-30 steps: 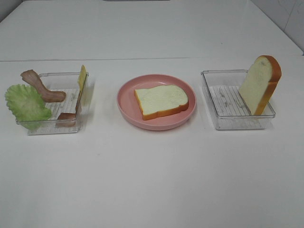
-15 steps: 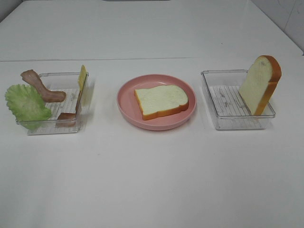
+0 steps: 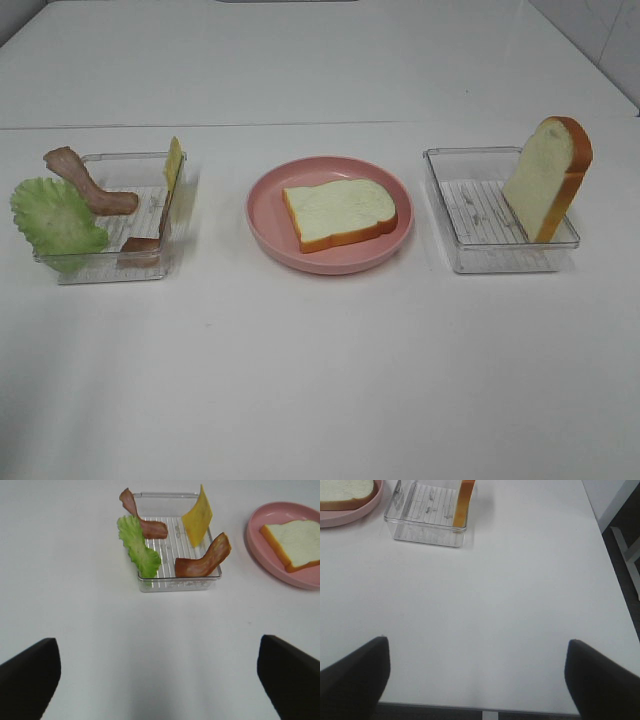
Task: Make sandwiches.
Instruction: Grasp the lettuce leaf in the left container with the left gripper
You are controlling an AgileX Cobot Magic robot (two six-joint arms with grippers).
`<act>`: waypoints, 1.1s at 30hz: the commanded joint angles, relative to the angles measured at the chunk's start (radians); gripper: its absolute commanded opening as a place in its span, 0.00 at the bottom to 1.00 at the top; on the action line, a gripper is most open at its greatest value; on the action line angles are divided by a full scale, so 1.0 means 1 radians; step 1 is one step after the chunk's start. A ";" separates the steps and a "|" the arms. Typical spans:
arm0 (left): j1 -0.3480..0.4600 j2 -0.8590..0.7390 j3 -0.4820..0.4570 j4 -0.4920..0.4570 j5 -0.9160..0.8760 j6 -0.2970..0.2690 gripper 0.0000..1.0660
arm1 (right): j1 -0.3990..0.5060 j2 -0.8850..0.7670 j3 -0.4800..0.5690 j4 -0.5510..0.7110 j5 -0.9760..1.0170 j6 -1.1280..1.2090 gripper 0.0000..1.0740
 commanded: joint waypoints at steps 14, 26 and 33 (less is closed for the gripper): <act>-0.006 0.656 -0.351 0.074 -0.014 -0.005 0.95 | -0.005 -0.033 0.003 0.004 -0.006 -0.004 0.85; 0.003 0.983 -0.578 0.095 0.039 -0.007 0.95 | -0.005 -0.033 0.003 0.004 -0.006 -0.004 0.85; 0.003 1.146 -0.656 0.071 0.037 -0.007 0.95 | -0.005 -0.033 0.003 0.004 -0.006 -0.004 0.85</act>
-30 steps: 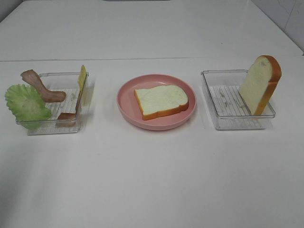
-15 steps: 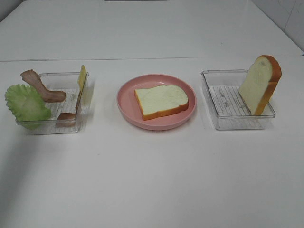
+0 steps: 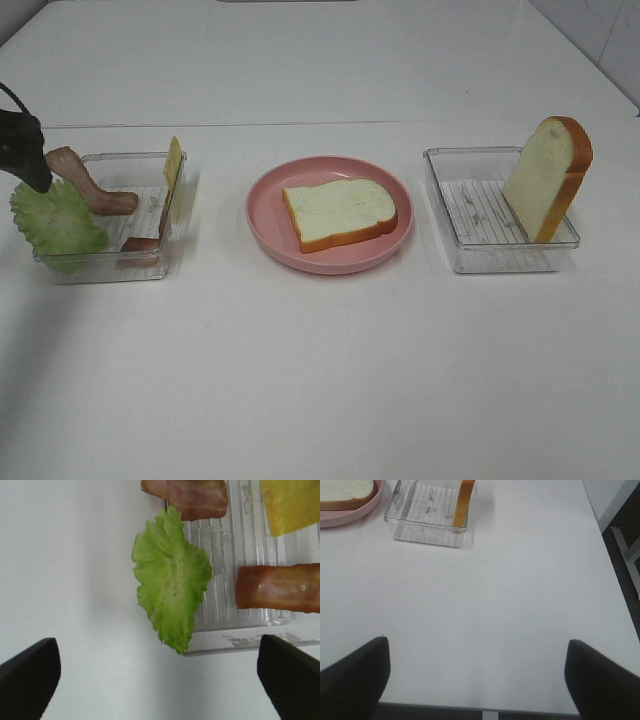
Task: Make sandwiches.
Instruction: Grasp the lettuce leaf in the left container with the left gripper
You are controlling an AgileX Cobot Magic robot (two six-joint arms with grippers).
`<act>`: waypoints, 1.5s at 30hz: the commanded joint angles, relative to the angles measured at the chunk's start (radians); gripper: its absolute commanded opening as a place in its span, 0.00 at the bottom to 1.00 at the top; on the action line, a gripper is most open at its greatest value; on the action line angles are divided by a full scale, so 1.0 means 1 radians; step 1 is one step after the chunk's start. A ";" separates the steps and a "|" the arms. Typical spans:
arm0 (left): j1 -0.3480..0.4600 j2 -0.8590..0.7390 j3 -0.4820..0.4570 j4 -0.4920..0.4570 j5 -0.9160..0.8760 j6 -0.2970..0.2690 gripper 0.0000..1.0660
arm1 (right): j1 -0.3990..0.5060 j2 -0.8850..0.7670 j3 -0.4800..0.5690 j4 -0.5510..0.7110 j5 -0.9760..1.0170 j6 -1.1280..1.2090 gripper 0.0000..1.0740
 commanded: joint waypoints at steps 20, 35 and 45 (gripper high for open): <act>0.003 0.235 -0.140 -0.091 -0.035 0.008 0.89 | -0.005 -0.033 0.003 0.004 -0.006 -0.004 0.85; 0.003 0.251 -0.140 -0.091 -0.047 0.001 0.00 | -0.005 -0.033 0.003 0.004 -0.006 -0.004 0.85; 0.003 0.210 -0.140 -0.091 -0.043 -0.005 0.00 | -0.005 -0.033 0.003 0.004 -0.006 -0.004 0.85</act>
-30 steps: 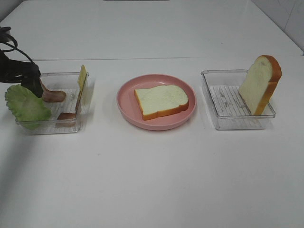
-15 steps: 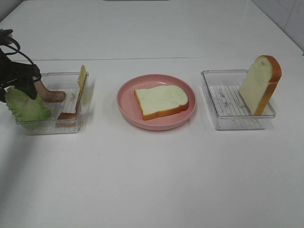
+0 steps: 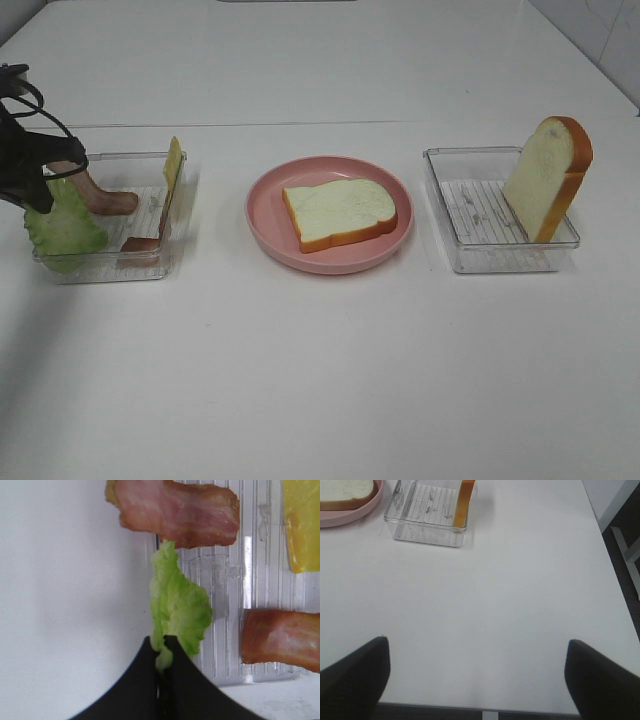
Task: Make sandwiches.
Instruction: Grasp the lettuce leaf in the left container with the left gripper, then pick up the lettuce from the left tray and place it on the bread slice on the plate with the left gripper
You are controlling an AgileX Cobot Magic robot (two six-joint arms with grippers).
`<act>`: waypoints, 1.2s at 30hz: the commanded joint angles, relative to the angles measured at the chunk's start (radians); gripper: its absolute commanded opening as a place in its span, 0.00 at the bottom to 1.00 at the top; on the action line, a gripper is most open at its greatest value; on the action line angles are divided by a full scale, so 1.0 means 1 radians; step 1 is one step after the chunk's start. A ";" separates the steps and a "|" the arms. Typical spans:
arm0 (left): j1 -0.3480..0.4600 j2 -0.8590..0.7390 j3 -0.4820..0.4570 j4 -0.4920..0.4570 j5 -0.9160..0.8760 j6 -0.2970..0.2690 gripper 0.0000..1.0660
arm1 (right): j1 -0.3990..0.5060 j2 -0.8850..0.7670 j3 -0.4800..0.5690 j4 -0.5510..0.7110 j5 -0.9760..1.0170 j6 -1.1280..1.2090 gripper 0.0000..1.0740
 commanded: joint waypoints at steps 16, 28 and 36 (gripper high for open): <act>-0.006 -0.201 -0.200 -0.196 0.173 -0.012 0.00 | -0.005 -0.033 0.003 0.004 -0.006 -0.004 0.85; -0.157 -0.176 -0.282 -0.443 -0.007 0.101 0.00 | -0.005 -0.033 0.003 0.004 -0.006 -0.003 0.85; -0.317 -0.050 -0.282 -0.604 -0.134 0.105 0.00 | -0.005 -0.033 0.003 0.004 -0.006 -0.003 0.85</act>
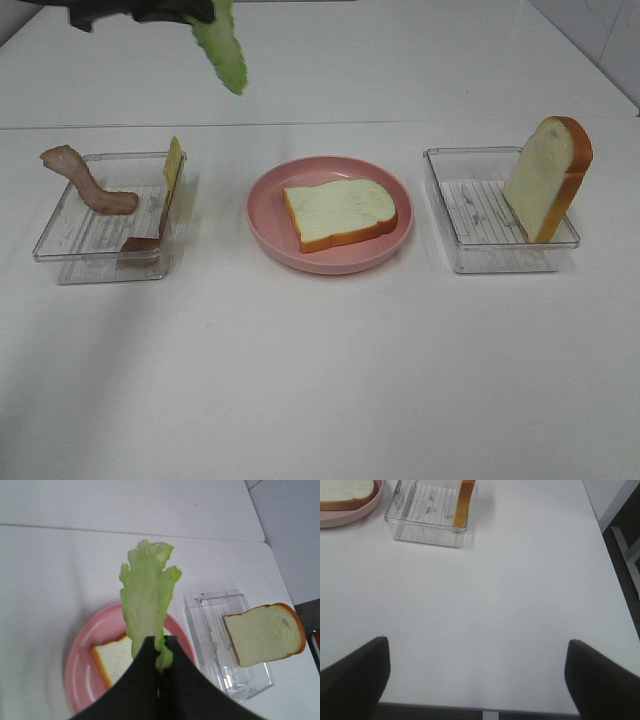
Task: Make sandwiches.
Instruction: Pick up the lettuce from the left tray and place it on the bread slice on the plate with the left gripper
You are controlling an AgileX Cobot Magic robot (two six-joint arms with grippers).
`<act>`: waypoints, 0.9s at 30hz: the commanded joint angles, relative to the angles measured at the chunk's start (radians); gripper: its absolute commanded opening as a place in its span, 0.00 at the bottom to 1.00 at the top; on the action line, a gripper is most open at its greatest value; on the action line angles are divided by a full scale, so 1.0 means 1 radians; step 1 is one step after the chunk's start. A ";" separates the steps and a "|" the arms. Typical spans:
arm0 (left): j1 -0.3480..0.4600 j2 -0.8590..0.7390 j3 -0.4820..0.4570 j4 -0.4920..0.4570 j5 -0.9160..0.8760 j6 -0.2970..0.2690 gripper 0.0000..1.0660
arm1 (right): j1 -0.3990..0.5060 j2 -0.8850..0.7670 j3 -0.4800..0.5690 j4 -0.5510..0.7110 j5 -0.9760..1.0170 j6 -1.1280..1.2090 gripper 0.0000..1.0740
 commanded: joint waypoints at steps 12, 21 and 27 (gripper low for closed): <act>-0.197 0.300 -0.082 -0.427 -0.092 0.292 0.00 | -0.005 -0.033 0.003 0.004 -0.006 -0.003 0.85; -0.197 0.427 -0.183 -0.429 -0.032 0.281 0.00 | -0.005 -0.033 0.003 0.004 -0.006 -0.003 0.85; -0.197 0.459 -0.183 -0.403 -0.001 0.280 0.00 | -0.005 -0.033 0.003 0.004 -0.006 -0.003 0.85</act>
